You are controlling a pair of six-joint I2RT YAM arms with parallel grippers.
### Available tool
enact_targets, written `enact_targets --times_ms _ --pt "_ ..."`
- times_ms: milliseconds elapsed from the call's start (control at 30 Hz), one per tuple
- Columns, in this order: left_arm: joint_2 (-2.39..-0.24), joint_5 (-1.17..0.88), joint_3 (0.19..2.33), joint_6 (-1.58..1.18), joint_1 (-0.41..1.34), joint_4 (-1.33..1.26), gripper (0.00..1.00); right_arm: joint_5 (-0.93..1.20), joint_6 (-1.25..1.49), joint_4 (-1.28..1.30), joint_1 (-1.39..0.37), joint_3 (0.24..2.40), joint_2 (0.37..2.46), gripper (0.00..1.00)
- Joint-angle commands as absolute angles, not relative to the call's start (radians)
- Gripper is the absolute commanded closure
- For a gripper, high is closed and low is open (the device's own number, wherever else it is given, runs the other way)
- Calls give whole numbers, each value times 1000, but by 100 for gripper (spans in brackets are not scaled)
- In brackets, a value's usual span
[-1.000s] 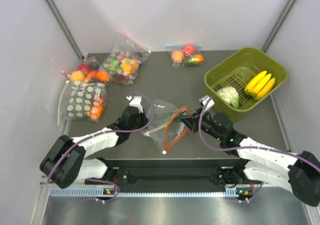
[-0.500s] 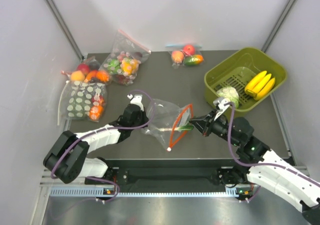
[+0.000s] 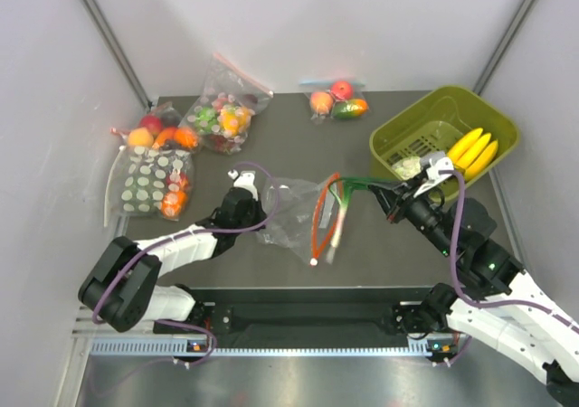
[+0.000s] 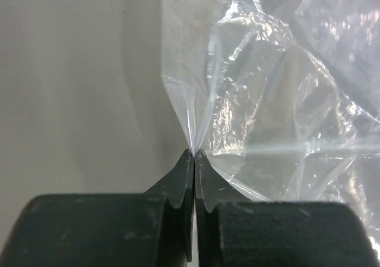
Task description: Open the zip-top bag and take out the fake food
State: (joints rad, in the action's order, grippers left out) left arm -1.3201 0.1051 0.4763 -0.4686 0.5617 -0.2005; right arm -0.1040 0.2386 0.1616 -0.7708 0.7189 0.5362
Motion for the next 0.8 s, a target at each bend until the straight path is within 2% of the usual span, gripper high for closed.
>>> enact_targets --times_ms 0,433,500,633,767 --pt "-1295 112 500 -449 549 -173 100 -221 161 196 -761 811 555 100" --pt "-1187 114 483 -425 526 -109 100 -316 48 216 -594 1020 695 100" --pt "-1174 112 489 -420 525 -91 100 -292 40 218 -522 1055 744 100" --pt "-1151 110 506 -408 517 -63 100 -71 80 218 -313 1104 831 100" --pt "-1129 104 514 -394 499 -40 100 132 165 190 -10 1153 916 100"
